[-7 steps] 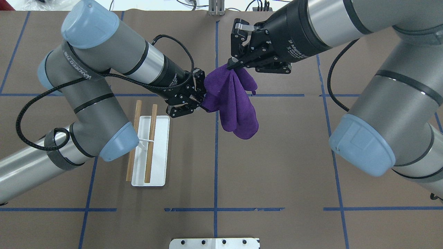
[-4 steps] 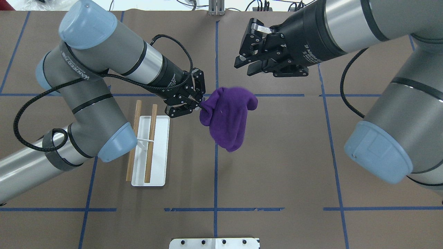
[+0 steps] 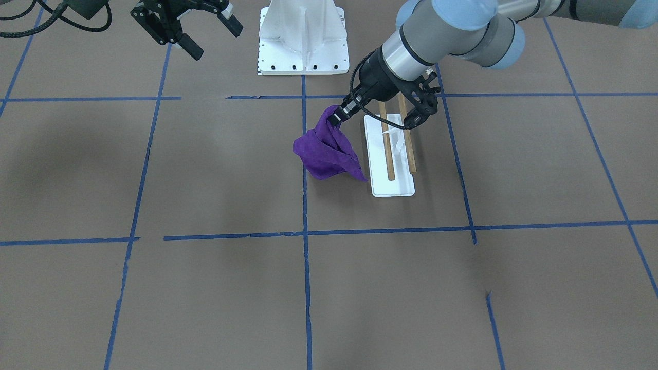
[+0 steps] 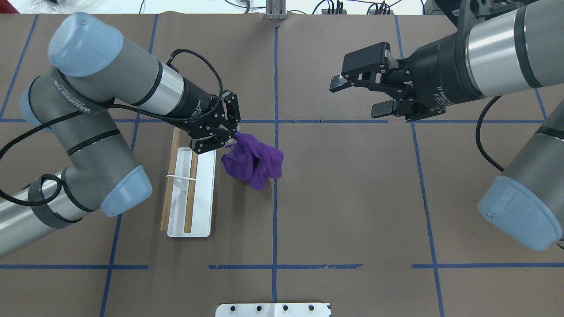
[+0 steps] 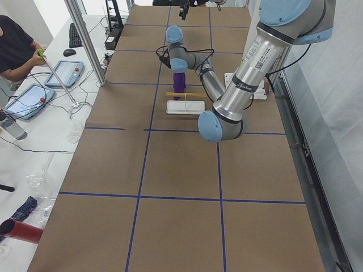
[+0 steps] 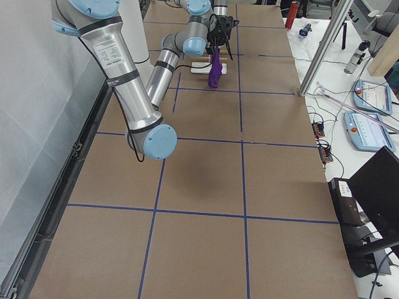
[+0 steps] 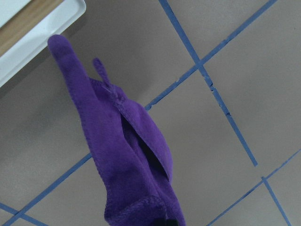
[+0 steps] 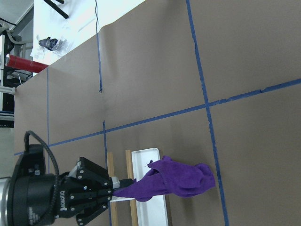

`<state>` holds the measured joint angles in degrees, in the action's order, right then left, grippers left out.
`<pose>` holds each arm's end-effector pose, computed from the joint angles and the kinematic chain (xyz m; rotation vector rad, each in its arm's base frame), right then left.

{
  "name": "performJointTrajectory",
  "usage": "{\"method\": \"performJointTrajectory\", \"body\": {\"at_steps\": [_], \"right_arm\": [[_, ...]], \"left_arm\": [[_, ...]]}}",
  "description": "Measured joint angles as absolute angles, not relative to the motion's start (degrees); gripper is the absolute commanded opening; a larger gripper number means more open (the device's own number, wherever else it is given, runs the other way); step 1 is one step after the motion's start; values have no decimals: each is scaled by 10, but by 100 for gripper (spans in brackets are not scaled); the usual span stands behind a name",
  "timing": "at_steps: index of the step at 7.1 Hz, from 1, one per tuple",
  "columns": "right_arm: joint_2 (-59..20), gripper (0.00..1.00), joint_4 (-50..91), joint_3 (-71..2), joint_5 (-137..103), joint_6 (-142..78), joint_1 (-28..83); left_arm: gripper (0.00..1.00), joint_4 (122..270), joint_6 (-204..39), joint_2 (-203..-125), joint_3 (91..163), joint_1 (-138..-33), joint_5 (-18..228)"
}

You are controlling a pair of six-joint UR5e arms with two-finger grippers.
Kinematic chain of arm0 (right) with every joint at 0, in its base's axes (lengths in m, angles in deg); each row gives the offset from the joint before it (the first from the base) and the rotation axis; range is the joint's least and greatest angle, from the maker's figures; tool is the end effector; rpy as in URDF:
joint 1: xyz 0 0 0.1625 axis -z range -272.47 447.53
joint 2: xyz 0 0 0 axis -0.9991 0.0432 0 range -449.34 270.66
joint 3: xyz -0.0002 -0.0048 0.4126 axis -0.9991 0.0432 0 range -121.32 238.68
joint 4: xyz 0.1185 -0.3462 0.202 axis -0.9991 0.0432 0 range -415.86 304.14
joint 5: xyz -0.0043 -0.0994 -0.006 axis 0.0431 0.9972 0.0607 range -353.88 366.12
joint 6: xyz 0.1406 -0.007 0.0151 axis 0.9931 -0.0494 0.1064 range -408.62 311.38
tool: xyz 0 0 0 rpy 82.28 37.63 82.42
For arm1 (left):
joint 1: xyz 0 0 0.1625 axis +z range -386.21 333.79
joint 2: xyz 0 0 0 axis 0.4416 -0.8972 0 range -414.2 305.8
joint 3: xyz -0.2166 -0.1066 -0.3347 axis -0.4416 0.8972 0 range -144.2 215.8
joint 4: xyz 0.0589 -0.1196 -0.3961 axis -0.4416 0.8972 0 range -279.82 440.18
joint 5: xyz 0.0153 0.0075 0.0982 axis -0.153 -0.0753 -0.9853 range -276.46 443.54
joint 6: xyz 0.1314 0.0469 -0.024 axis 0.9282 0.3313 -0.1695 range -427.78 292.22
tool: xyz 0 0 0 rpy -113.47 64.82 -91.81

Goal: Hang towel on rack

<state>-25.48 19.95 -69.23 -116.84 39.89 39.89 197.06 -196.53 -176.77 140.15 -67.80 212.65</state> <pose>-0.2898 -0.4013 0.1033 0.1120 -1.4001 0.2768 0.4389 -0.4485 0.1559 -0.5636 1.2719 -0.7390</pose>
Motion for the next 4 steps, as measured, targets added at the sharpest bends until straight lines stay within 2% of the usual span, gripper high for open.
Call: {"method": "performJointTrajectory", "body": {"at_steps": [4], "right_arm": [[-244, 100, 197, -692, -1167, 399, 399]], "left_arm": [[0, 1967, -1817, -1616, 1518, -718, 2094]]}}
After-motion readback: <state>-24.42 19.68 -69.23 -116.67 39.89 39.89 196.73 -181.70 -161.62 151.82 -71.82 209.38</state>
